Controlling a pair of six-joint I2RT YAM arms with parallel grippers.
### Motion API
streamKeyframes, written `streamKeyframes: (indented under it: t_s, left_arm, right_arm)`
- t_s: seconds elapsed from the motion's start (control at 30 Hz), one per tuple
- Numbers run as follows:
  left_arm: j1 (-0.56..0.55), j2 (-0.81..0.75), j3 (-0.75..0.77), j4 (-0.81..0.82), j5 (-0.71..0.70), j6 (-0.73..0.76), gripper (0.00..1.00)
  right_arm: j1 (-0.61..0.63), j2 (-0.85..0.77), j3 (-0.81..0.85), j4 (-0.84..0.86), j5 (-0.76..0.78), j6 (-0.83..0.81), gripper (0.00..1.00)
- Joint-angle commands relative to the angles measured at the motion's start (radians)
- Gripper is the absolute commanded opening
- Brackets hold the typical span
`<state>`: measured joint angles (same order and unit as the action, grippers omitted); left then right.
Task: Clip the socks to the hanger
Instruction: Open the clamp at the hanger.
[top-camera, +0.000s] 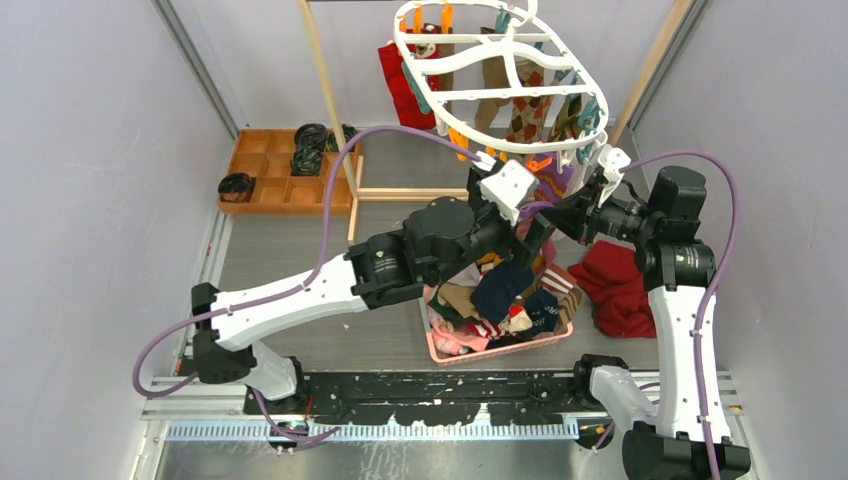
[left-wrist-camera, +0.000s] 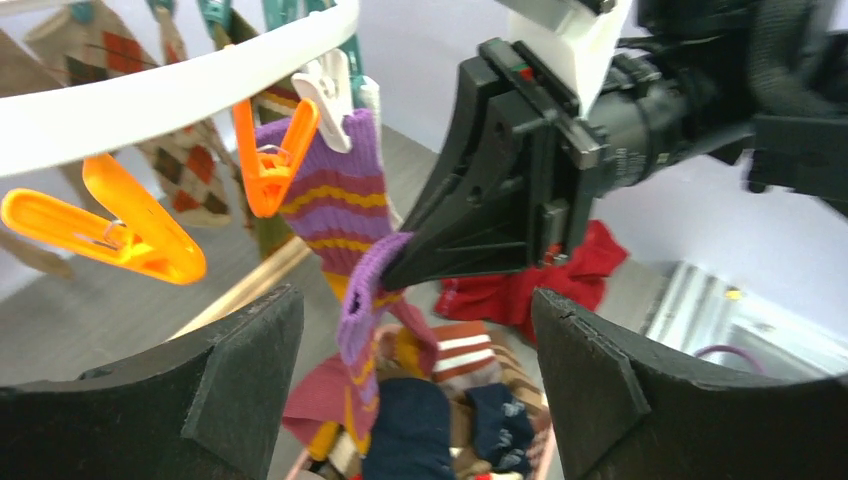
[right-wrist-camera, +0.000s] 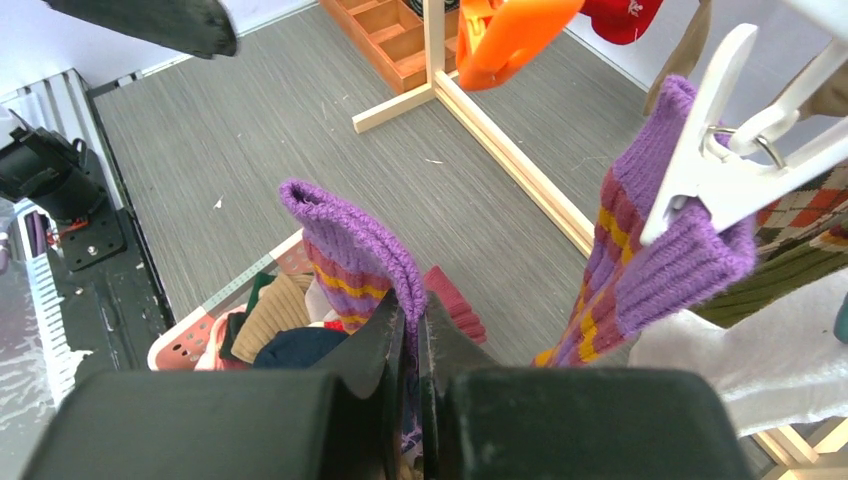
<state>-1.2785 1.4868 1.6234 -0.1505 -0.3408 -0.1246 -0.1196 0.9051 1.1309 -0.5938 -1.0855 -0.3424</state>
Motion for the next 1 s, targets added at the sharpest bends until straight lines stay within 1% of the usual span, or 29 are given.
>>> streamKeyframes:
  t_s: [0.0,0.17,0.27,0.6,0.8,0.97]
  left_arm:
    - [0.001,0.058,0.076,0.023,-0.141,0.152,0.83]
    - [0.001,0.122,0.122,0.087,-0.196,0.241,0.82]
    - [0.006,0.152,0.143,0.119,-0.212,0.268,0.82]
    - [0.048,0.214,0.212,0.146,-0.209,0.233,0.75]
    - [0.068,0.247,0.251,0.146,-0.198,0.227,0.69]
    - [0.075,0.264,0.273,0.144,-0.176,0.221,0.69]
  right_arm:
    - [-0.007,-0.013,-0.003,0.057,0.004,0.032,0.04]
    - [-0.011,-0.011,-0.006,0.060,0.004,0.038,0.04]
    - [-0.012,-0.011,-0.006,0.063,0.003,0.039,0.04]
    - [-0.015,-0.013,-0.011,0.063,-0.001,0.039,0.04]
    - [-0.015,-0.013,-0.011,0.065,-0.001,0.038,0.04]
    - [-0.015,-0.010,-0.012,0.065,0.001,0.037,0.04]
